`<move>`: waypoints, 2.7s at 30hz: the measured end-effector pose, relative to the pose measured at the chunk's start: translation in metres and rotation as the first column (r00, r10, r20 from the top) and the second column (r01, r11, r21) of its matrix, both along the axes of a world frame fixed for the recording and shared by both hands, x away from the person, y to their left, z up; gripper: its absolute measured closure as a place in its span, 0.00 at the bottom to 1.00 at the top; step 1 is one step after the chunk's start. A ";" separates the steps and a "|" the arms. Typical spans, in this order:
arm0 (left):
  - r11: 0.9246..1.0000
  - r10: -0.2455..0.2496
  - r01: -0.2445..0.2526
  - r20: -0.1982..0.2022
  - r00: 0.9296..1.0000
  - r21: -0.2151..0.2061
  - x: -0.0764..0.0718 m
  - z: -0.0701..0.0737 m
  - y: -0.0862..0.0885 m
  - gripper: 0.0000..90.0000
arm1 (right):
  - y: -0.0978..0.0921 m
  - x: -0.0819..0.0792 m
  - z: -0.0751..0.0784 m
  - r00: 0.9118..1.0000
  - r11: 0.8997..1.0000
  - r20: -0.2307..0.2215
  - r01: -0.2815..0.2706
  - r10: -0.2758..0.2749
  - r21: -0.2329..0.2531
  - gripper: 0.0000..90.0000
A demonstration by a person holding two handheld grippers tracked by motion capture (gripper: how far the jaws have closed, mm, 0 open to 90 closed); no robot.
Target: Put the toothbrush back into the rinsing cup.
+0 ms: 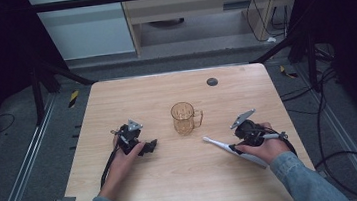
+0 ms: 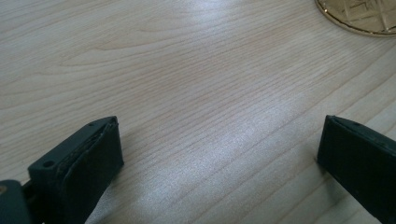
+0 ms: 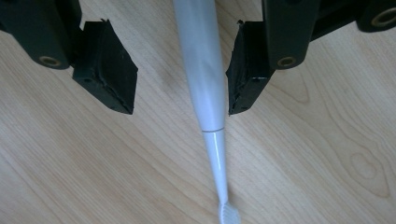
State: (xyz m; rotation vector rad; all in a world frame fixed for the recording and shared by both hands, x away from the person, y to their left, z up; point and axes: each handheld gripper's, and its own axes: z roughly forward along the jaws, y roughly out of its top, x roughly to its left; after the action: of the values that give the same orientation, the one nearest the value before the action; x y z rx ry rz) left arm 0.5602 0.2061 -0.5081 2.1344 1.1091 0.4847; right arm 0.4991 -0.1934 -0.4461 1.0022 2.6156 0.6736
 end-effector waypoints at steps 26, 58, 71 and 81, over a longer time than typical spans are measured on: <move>1.000 -0.001 0.001 0.000 1.000 -0.001 0.000 0.000 0.000 0.00 | 0.025 0.008 -0.012 0.992 0.994 -0.112 -0.063 0.053 -0.084 0.55; 1.000 -0.003 0.003 0.000 1.000 0.001 0.001 0.000 0.000 0.00 | 0.023 0.019 -0.019 0.973 0.984 -0.217 -0.106 0.074 -0.142 0.74; 1.000 -0.003 0.003 0.000 1.000 0.000 0.001 0.000 0.000 0.00 | 0.014 0.023 0.004 0.979 0.994 -0.198 -0.071 0.053 -0.088 0.75; 1.000 -0.001 0.001 0.001 1.000 -0.003 0.001 0.000 0.000 0.00 | -0.001 0.027 0.035 0.990 1.000 -0.142 -0.012 0.009 -0.023 0.75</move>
State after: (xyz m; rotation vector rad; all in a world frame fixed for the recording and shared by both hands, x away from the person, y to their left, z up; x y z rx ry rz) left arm 0.5615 0.2061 -0.5082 2.1321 1.1075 0.4835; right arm 0.5256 -0.1941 -0.4107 1.0667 2.7454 0.5929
